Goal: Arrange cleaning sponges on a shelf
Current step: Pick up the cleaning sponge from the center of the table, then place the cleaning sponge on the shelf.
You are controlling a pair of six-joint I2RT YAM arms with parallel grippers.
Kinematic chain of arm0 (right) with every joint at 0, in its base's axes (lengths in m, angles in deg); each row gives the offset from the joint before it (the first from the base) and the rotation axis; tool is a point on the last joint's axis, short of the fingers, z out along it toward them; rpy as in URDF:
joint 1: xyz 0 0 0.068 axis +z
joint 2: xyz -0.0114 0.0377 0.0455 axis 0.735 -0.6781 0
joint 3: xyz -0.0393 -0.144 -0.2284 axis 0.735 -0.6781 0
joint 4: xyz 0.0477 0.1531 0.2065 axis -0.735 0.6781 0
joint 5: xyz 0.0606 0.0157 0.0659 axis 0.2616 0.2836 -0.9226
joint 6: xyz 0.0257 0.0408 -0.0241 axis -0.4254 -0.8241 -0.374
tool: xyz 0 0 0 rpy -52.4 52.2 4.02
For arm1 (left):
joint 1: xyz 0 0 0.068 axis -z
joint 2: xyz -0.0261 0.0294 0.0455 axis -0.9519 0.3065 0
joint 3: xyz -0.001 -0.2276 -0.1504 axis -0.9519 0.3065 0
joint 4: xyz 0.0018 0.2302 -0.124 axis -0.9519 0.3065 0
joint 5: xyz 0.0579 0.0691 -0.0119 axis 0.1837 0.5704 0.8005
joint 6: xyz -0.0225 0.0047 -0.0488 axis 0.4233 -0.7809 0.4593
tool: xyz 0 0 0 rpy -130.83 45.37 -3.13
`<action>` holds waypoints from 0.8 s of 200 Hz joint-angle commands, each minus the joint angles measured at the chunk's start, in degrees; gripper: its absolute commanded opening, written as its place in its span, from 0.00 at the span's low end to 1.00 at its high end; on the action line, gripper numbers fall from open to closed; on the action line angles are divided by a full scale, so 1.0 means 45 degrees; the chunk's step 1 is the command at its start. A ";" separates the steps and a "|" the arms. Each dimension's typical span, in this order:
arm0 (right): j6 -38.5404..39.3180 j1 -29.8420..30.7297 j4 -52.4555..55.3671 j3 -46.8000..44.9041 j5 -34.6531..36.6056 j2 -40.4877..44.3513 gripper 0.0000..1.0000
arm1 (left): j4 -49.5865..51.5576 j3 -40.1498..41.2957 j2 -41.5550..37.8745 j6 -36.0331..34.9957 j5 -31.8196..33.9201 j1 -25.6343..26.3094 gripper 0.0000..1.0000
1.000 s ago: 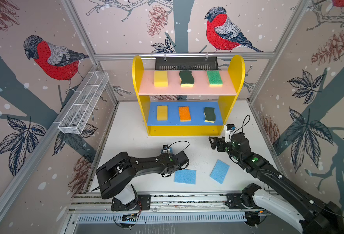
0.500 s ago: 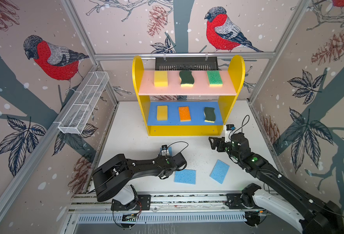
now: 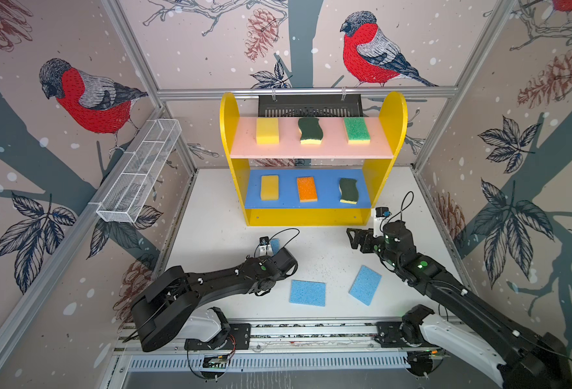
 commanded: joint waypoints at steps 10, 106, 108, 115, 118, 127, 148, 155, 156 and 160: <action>-0.0082 0.0011 -0.0609 -0.0097 -0.0079 -0.0049 0.93 | -0.0706 0.0192 -0.0848 -0.1561 0.0592 -0.0470 0.69; -0.0159 0.0036 -0.1350 -0.0155 -0.0577 -0.0601 0.93 | -0.3826 0.0734 -0.1414 -0.4182 0.1658 -0.1510 0.69; -0.0158 0.0029 -0.1352 -0.0156 -0.0590 -0.0618 0.93 | -0.3908 0.0747 -0.1405 -0.4216 0.1634 -0.1548 0.69; -0.0170 0.0026 -0.1404 -0.0166 -0.0622 -0.0651 0.93 | -0.4139 0.0767 -0.1430 -0.4411 0.1523 -0.1702 0.69; -0.0150 0.0026 -0.1437 -0.0174 -0.0632 -0.0658 0.93 | -0.4260 0.0764 -0.1433 -0.4493 0.1473 -0.1777 0.69; -0.0164 0.0030 -0.1540 -0.0204 -0.0653 -0.0696 0.93 | -0.4544 0.0779 -0.1431 -0.4716 0.1161 -0.2015 0.69; -0.0181 0.0027 -0.1753 -0.0253 -0.0682 -0.0851 0.92 | -0.5105 0.0709 -0.1262 -0.5042 0.0820 -0.2461 0.69; -0.0182 0.0028 -0.1791 -0.0234 -0.0707 -0.0910 0.92 | -0.5298 0.0662 -0.1110 -0.5149 0.0767 -0.2574 0.69; -0.0170 0.0027 -0.1796 -0.0234 -0.0719 -0.0913 0.93 | -0.5336 0.0654 -0.1080 -0.5170 0.0734 -0.2598 0.69; -0.0164 0.0036 -0.1830 -0.0234 -0.0739 -0.0942 0.92 | -0.5458 0.0642 -0.1000 -0.5246 0.0671 -0.2662 0.69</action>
